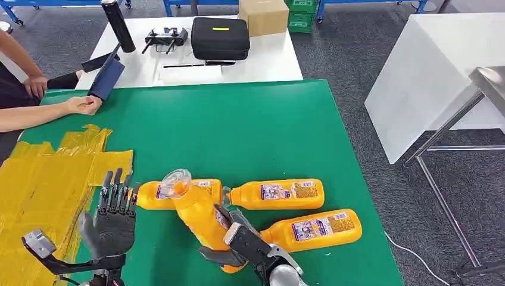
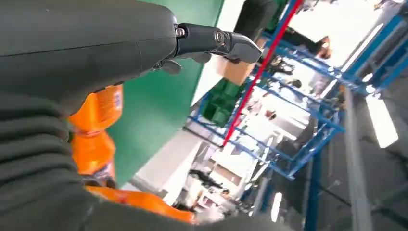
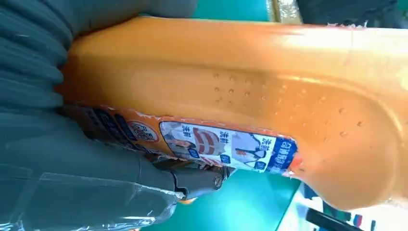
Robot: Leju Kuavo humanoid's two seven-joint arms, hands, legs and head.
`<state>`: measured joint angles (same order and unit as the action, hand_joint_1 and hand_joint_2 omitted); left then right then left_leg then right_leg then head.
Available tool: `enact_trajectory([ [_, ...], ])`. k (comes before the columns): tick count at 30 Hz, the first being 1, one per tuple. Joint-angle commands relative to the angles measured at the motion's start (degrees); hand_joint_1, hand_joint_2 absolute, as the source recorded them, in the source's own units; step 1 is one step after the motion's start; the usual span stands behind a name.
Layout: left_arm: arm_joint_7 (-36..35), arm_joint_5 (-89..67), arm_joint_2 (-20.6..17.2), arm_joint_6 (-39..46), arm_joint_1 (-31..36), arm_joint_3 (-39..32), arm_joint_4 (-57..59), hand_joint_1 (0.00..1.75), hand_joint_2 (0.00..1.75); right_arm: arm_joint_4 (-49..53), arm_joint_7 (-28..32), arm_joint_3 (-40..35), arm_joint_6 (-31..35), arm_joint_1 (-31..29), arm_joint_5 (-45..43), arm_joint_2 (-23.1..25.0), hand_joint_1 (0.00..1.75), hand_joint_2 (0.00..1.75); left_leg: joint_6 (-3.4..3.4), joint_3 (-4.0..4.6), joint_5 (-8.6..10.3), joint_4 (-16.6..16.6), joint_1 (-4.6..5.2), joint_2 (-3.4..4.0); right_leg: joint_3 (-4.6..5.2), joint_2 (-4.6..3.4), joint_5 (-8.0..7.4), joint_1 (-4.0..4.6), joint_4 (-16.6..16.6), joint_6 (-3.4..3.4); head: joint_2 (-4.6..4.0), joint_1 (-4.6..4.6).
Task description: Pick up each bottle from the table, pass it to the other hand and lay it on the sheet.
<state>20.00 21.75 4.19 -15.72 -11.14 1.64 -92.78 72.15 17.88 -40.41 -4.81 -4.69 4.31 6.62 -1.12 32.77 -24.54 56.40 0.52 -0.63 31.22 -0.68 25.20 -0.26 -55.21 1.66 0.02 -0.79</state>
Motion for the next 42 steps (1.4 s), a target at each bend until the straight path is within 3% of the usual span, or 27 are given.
enact_trajectory([
  [1,0.2,-4.0,-7.4,-6.7,1.5,11.0,6.1,0.0,1.75,0.8,-0.3,-2.4,-2.5,-4.3,0.3,-1.7,1.75,1.75,0.13,0.0,0.03,0.0,0.0,0.02,-0.01,0.09,0.0,0.0,0.0,-0.04,-0.02,-0.02],
  [15,1.4,-7.8,-9.5,-5.4,3.5,13.8,7.4,0.0,1.75,-4.4,-1.9,-6.1,-4.1,-6.6,1.0,-0.2,1.75,1.75,0.23,0.03,-0.04,0.1,-0.09,0.03,-0.04,0.14,0.06,0.09,-0.1,-0.08,-0.02,0.0],
  [26,1.6,-8.3,-8.3,-7.6,10.0,14.1,14.2,0.0,1.75,-23.0,-3.3,-20.4,-10.1,-16.9,3.5,6.2,1.75,1.75,0.14,0.03,0.07,0.0,-0.04,0.06,0.02,0.04,-0.04,0.03,0.0,-0.06,-0.02,0.0],
  [38,2.6,-10.0,-9.0,-9.3,11.2,15.3,16.1,0.0,1.75,-24.0,-3.1,-22.6,-10.0,-18.1,2.3,6.7,1.75,1.75,0.17,0.13,0.08,0.0,-0.07,-0.14,0.07,0.27,0.03,0.06,0.0,-0.05,-0.02,-0.02],
  [39,2.9,-10.1,-9.2,-9.6,11.2,15.5,16.2,0.05,1.75,-23.9,-3.0,-22.6,-10.0,-18.1,2.1,6.6,1.75,1.75,0.2,0.14,0.08,0.1,-0.09,-0.17,0.06,0.32,0.05,0.08,0.0,-0.06,-0.02,0.0],
  [40,3.5,-10.2,-9.2,-10.0,11.2,15.5,16.4,1.75,1.75,-23.8,-3.0,-22.5,-9.8,-18.1,1.9,6.5,1.75,1.75,0.14,0.14,0.11,0.0,-0.04,-0.14,0.11,0.24,0.01,0.02,0.0,-0.04,-0.02,0.0],
  [42,3.9,-10.8,-9.4,-10.3,11.3,15.6,16.9,1.75,1.75,-23.8,-3.0,-22.4,-9.7,-18.2,1.5,6.3,1.75,1.75,0.19,0.15,0.09,0.0,-0.07,-0.18,0.09,0.32,0.04,0.06,0.0,-0.06,-0.02,0.0],
])
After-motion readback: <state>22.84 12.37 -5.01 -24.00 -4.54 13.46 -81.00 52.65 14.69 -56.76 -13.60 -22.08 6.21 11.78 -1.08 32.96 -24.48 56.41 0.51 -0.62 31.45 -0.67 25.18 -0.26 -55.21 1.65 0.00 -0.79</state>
